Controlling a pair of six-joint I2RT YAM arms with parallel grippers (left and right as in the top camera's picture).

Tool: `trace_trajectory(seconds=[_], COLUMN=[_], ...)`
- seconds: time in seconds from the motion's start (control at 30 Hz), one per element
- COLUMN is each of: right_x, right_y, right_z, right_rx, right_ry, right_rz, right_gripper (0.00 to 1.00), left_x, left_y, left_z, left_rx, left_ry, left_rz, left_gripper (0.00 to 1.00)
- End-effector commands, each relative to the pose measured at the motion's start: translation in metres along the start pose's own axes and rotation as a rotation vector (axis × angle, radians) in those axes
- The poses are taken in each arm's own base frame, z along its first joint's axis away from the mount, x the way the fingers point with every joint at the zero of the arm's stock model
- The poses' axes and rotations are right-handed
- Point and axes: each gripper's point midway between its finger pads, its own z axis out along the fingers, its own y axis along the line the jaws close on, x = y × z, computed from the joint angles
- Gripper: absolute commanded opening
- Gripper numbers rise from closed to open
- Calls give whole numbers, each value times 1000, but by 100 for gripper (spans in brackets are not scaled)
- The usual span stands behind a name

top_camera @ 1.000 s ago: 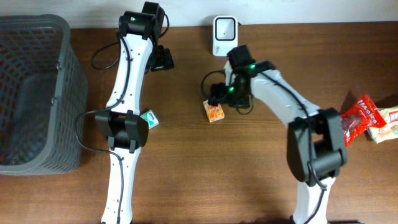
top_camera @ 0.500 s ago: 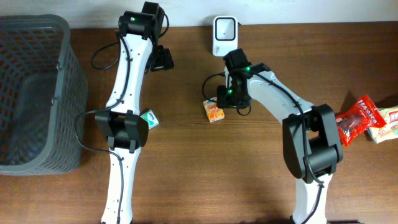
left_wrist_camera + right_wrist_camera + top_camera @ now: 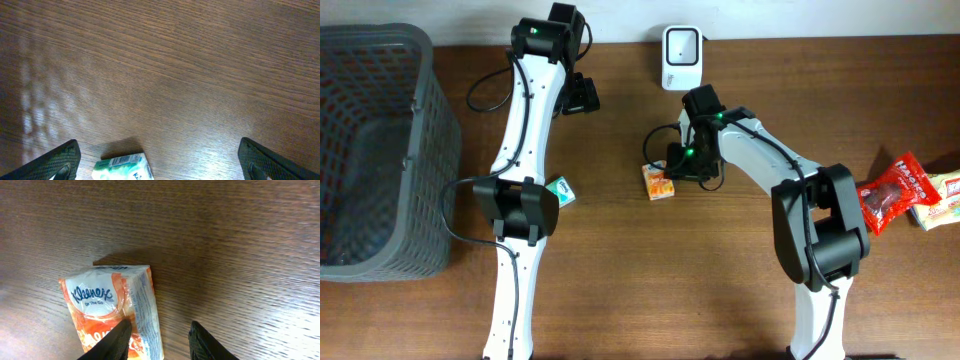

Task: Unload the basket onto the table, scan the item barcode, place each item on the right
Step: 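Reach the right gripper down to the orange pack and grasp it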

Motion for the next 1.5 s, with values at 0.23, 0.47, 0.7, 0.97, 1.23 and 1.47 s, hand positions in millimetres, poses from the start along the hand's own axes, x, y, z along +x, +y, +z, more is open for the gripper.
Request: trace_trajectory(seconds=[0.23, 0.47, 0.7, 0.97, 1.23, 1.47], right_x=[17, 20, -1, -46, -43, -20], right_y=[-1, 0, -7, -25, -39, -56], right_z=[19, 25, -2, -105, -116, -72], right_rx=[-21, -46, 41, 382, 480, 305], right_ry=[42, 40, -20, -170, -159, -46], right_rz=[19, 35, 32, -51, -43, 93], right_gripper=[38, 4, 4, 4, 5, 81], left_x=[1, 1, 1, 1, 1, 1], left_y=[2, 2, 1, 1, 1, 1], left_z=[4, 4, 4, 4, 4, 4], left_rx=[-15, -15, -16, -15, -15, -15], left_ry=[6, 5, 6, 6, 6, 6], left_rz=[7, 8, 8, 8, 8, 8], left_gripper=[99, 99, 99, 99, 99, 99])
